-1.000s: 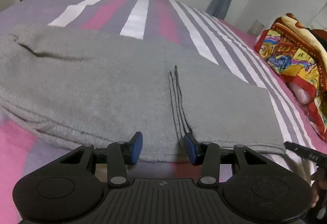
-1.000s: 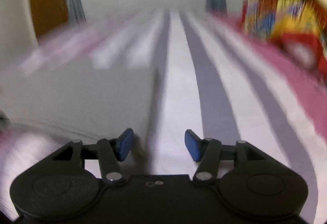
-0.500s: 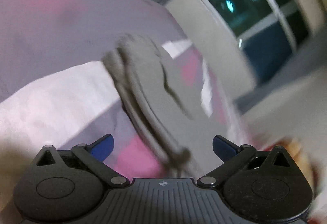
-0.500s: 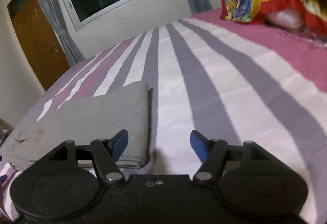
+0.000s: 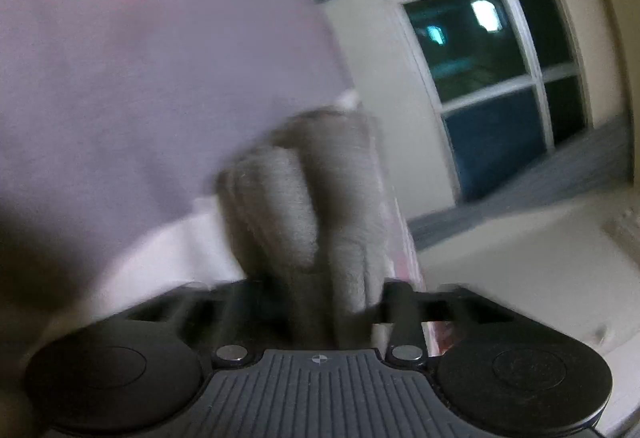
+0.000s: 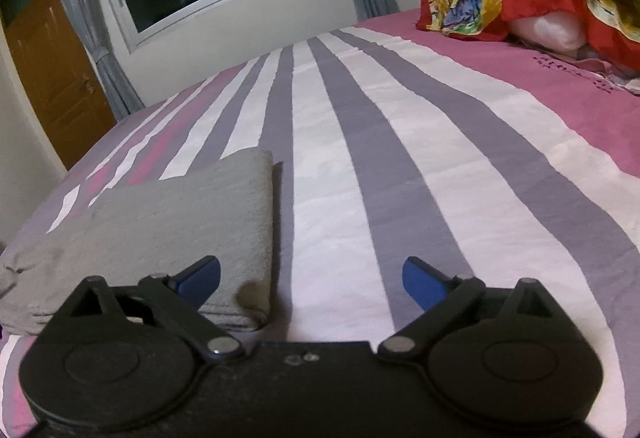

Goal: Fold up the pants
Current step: 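Grasp the grey sweatpants' folded end with the left gripper and lift it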

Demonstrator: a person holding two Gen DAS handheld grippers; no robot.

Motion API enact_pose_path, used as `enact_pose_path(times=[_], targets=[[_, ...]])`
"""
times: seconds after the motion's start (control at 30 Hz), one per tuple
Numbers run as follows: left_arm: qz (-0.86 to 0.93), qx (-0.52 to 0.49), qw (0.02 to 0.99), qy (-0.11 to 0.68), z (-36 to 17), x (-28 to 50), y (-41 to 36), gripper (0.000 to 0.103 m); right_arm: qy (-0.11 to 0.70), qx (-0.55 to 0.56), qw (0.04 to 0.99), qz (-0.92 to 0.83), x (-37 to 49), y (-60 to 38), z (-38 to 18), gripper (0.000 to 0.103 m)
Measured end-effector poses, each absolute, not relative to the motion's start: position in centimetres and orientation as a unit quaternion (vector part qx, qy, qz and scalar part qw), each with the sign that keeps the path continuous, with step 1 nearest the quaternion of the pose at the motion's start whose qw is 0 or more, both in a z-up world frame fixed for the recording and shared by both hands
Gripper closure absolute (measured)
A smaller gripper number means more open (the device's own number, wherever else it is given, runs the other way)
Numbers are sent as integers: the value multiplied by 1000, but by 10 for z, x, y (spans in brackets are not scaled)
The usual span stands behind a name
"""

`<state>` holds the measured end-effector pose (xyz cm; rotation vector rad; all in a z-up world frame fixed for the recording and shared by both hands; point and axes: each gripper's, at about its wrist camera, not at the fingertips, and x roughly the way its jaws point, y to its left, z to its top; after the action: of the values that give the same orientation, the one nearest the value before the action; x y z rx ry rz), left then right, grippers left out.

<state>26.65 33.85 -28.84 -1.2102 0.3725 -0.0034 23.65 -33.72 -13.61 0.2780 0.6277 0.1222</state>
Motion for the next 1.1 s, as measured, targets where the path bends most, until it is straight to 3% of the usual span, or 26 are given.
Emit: enact_pose_path(times=[0.13, 0.27, 0.37, 0.5, 0.63, 0.87, 1.1], targets=[[-22, -561, 811, 163, -289, 268, 334, 75, 314, 122, 940, 57, 239, -333, -137, 4], [17, -495, 845, 200, -274, 277, 323, 84, 320, 124, 938, 48, 245, -334, -139, 4], [51, -409, 880, 236, -244, 285, 308, 84, 315, 101, 944, 0, 248, -339, -136, 4], [30, -397, 894, 205, -208, 276, 296, 85, 338, -12, 933, -123, 259, -352, -139, 0], [-4, -343, 921, 184, -152, 285, 258, 85, 379, 18, 920, -101, 267, -373, -147, 0], [-96, -195, 955, 200, -66, 343, 133, 85, 365, 19, 924, -114, 265, -369, -151, 0], [-167, -122, 947, 247, -62, 380, 6, 85, 361, 23, 927, -99, 265, -377, -149, 0]])
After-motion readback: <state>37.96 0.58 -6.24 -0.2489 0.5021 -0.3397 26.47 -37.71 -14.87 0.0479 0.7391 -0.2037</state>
